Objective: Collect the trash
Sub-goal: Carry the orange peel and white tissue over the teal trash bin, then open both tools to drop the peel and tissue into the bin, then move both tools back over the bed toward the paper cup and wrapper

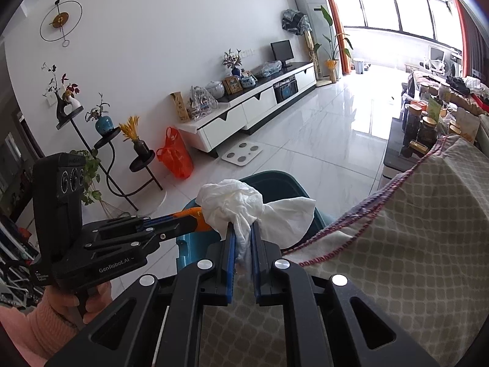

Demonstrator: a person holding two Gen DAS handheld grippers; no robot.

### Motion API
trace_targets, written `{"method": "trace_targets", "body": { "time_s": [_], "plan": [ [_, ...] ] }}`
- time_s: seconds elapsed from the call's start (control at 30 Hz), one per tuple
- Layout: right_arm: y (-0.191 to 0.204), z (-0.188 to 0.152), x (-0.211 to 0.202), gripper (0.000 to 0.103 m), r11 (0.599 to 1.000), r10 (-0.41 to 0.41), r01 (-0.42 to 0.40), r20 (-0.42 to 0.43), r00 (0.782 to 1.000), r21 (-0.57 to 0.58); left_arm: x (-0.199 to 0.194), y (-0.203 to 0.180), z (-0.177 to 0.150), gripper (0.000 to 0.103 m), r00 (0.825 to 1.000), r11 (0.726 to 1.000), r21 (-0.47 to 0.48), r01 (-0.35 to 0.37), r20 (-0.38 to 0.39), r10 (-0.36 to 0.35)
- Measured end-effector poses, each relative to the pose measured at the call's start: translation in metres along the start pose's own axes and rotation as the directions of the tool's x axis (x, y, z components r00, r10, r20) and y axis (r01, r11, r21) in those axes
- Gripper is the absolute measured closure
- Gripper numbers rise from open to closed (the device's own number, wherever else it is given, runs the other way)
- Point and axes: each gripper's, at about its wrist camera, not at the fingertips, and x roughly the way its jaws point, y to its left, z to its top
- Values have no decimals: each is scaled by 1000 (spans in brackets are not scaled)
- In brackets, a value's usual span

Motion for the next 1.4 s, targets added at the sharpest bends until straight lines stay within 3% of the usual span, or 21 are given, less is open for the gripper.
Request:
{"method": "trace_targets", "body": {
  "time_s": [0.27, 0.67, 0.77, 1.07, 1.4],
  "plan": [
    [-5, 7, 24, 91, 1000, 11, -9, -66, 998, 28, 20, 8, -1, 90, 999, 999, -23, -37, -36, 36],
    [-17, 5, 42, 73, 993, 49, -35, -129, 990, 110, 46, 27, -5, 86, 996, 995, -94, -31, -90, 23],
    [-18, 3, 39, 69, 993, 49, -34, -121, 991, 117, 47, 30, -8, 84, 996, 994, -104, -32, -88, 23],
    [-21, -5, 12, 68, 991, 40, -32, -65, 997, 127, 31, 20, -10, 68, 999, 996, -92, 0, -36, -3],
    [-27, -33, -68, 63, 993, -29, 20, 82, 996, 117, -2, -40, -9, 53, 990, 991, 52, 124, 63, -127]
  ]
}}
